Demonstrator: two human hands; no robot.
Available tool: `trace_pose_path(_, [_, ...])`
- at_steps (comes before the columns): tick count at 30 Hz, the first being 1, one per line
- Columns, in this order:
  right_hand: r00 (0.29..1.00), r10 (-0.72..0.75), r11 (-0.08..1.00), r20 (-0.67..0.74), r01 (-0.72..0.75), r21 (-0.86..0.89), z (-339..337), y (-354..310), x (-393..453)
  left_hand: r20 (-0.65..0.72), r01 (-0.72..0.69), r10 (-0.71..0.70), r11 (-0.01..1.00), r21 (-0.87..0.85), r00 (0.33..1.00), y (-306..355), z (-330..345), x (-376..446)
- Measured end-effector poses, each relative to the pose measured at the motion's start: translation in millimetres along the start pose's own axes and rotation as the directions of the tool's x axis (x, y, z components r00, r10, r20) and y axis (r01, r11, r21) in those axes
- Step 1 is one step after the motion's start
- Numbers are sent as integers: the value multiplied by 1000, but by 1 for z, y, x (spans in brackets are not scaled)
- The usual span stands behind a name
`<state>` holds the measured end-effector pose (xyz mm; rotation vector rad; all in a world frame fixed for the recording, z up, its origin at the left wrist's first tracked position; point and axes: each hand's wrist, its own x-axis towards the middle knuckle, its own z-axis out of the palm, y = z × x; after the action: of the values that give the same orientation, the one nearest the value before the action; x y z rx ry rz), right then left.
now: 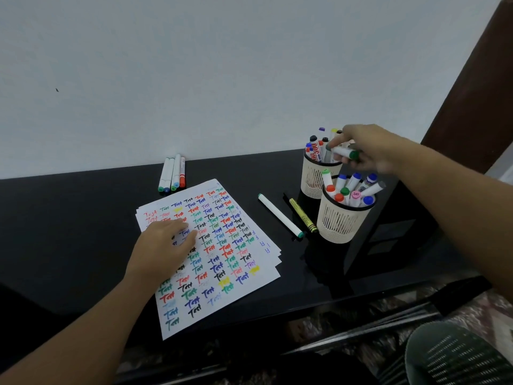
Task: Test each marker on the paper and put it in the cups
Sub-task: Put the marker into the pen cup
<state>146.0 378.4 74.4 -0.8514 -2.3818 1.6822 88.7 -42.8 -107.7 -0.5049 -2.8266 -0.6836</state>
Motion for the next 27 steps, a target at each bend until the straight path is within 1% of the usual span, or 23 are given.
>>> trace_pose_path(2, [997, 47, 991, 68, -55, 120, -2, -2, 1, -10, -4, 4, 1000, -5, 1000, 1, 0, 0])
trace_pose_path(4, [993, 67, 986, 94, -81, 145, -2, -3, 3, -17, -12, 12, 1000, -4, 1000, 2, 0, 0])
trace_pose_path(5, [992, 66, 989, 103, -79, 126, -1, -3, 5, -17, -14, 14, 1000, -4, 1000, 2, 0, 0])
trace_pose_path(7, [993, 33, 998, 113, -39, 49, -1, 1, 9, -17, -15, 15, 1000, -5, 1000, 2, -1, 0])
trace_pose_path(8, [996, 6, 1000, 93, -7, 4, 0, 4, 10, -17, -15, 15, 1000, -6, 1000, 1, -1, 0])
trace_pose_path(10, [997, -72, 995, -13, 71, -73, 4, 8, 10, -18, -16, 16, 1000, -11, 1000, 1, -1, 0])
trace_pose_path(12, [978, -165, 978, -130, 145, -150, 8, 12, 11, -16, -21, 20, 1000, -13, 1000, 0, -1, 0])
trace_pose_path(13, [966, -202, 968, -161, 171, -183, 9, 14, 13, -15, -23, 23, 1000, -12, 1000, 0, 0, 0])
trace_pose_path(15, [960, -231, 949, -159, 186, -255, 10, 16, 13, -14, -21, 21, 1000, -11, 1000, 0, -1, 0])
trace_pose_path(18, [974, -212, 905, -83, 164, -392, 10, 18, 12, -10, -17, 17, 1000, -8, 1000, 0, -1, 0])
trace_pose_path(19, [973, -220, 894, -77, 169, -414, 10, 18, 12, -9, -15, 15, 1000, -10, 1000, 0, -1, 0])
trace_pose_path(21, [959, -264, 890, -107, 199, -411, 11, 17, 11, -8, -8, 8, 1000, -17, 1000, 1, -2, 0])
trace_pose_path(24, [925, -352, 851, -145, 252, -460, 15, 15, 9, -5, 1, -1, 1000, -30, 1000, 2, -2, -1])
trace_pose_path(27, [904, -405, 803, -133, 282, -524, 19, 15, 9, 4, 22, -21, 999, -46, 1000, 4, -4, -1])
